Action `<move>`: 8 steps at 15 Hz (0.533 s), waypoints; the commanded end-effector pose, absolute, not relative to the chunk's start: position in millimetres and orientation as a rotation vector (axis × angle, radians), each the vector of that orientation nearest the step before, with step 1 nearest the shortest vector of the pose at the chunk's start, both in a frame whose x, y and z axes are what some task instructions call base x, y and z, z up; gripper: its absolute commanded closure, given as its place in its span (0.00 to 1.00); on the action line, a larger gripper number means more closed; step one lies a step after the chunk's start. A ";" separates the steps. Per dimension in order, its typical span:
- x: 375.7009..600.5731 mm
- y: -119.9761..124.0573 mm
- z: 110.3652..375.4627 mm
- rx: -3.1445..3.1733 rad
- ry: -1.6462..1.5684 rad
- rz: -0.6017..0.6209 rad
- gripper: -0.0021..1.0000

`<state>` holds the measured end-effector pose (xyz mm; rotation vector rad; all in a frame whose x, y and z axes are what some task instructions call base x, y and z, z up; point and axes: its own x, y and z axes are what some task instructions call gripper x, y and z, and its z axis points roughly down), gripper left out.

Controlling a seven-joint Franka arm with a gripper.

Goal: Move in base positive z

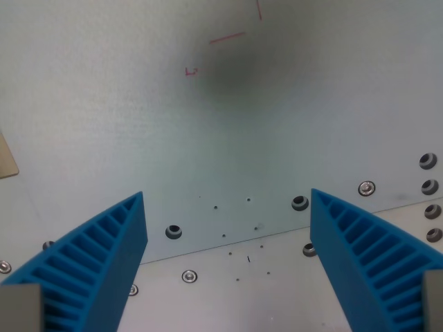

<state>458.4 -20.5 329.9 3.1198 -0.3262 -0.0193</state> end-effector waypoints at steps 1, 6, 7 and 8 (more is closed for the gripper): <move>458.2 -20.6 337.6 3.120 -0.327 -0.010 0.00; 458.0 -20.6 362.6 3.120 -0.327 -0.010 0.00; 458.1 -20.7 367.6 3.120 -0.327 -0.010 0.00; 458.2 -20.7 372.6 3.120 -0.327 -0.010 0.00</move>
